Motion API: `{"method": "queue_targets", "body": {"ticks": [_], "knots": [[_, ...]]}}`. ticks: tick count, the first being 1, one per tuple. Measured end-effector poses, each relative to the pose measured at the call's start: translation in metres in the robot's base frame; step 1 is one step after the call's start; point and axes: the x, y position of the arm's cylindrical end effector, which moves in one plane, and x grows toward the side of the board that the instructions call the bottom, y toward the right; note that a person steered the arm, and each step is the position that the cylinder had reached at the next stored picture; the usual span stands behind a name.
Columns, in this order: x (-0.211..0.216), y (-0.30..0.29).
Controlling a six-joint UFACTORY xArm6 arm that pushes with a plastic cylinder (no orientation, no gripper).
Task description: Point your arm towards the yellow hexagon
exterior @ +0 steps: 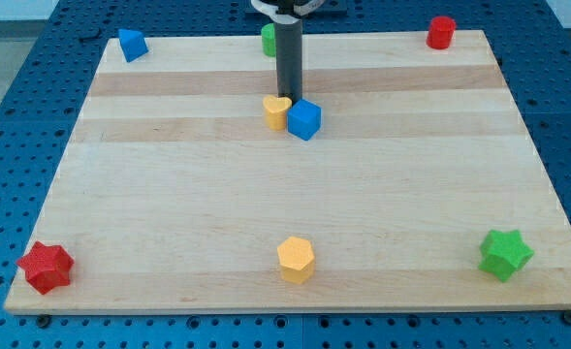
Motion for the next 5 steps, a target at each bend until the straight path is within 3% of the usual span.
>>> {"method": "queue_targets", "body": {"ticks": [2,5], "knots": [[-0.007,-0.055],[-0.001,-0.091]]}}
